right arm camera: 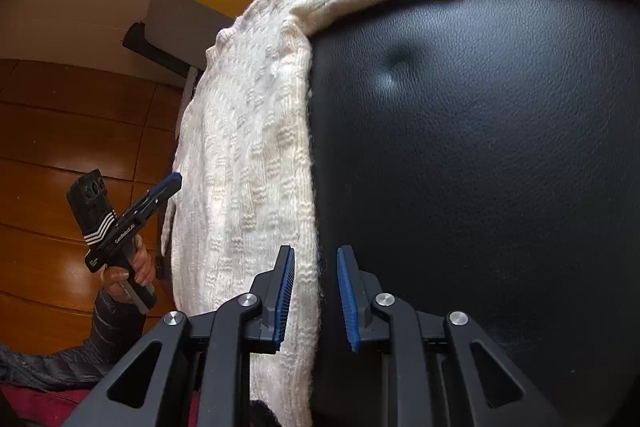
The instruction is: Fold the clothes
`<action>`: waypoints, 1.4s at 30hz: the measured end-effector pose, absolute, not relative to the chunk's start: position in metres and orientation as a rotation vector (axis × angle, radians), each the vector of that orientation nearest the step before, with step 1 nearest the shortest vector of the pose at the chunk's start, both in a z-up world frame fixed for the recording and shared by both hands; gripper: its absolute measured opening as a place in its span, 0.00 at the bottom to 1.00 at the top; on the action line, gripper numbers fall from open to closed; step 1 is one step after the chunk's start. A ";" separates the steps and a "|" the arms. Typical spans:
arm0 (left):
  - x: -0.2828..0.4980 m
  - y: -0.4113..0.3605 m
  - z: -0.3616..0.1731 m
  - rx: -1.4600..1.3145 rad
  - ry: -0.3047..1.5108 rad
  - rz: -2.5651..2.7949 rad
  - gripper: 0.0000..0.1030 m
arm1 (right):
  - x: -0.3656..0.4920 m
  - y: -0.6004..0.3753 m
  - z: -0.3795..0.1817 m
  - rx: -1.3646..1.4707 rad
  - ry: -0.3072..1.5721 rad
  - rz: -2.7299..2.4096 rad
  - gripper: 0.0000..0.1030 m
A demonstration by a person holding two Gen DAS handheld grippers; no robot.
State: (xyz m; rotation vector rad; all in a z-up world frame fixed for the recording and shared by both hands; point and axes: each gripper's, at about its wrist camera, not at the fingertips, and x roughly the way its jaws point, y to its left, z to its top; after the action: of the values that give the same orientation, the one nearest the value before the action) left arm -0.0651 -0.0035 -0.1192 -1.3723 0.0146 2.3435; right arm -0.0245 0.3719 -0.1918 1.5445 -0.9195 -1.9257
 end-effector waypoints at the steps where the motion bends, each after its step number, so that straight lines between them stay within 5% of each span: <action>1: -0.056 -0.011 -0.124 -1.392 -0.012 2.343 0.32 | -0.021 0.368 -0.193 1.539 -0.934 -1.915 0.22; 10: -0.014 -0.040 -0.148 -1.434 -0.086 2.393 0.35 | -0.018 0.323 -0.190 1.506 -0.897 -1.965 0.22; 15: -0.013 -0.040 -0.149 -1.401 -0.082 2.395 0.42 | -0.008 0.276 -0.157 1.546 -0.286 -2.206 0.10; 19: -0.014 -0.039 -0.145 -1.412 -0.030 2.375 0.44 | 0.012 0.207 -0.137 1.507 0.463 -2.292 0.08; 24: 0.002 -0.045 -0.149 -1.388 0.111 2.350 0.45 | 0.025 0.224 -0.134 1.597 0.811 -2.217 0.08; 31: -0.005 -0.067 -0.139 -1.400 -0.084 2.367 0.45 | 0.004 0.265 -0.125 1.652 0.309 -2.295 0.17; 36: 0.012 -0.133 -0.120 -1.334 -0.425 2.545 0.48 | -0.008 0.321 -0.110 1.557 -0.310 -2.268 0.22; 42: 0.024 -0.202 -0.141 -1.429 -0.672 2.612 0.49 | -0.041 0.343 -0.120 1.509 -0.668 -2.192 0.29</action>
State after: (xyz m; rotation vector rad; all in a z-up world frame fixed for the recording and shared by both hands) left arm 0.0240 -0.2024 -0.1405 -1.4290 -0.6722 2.6121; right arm -0.0407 0.3433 -0.1198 1.5088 -0.6679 -2.1924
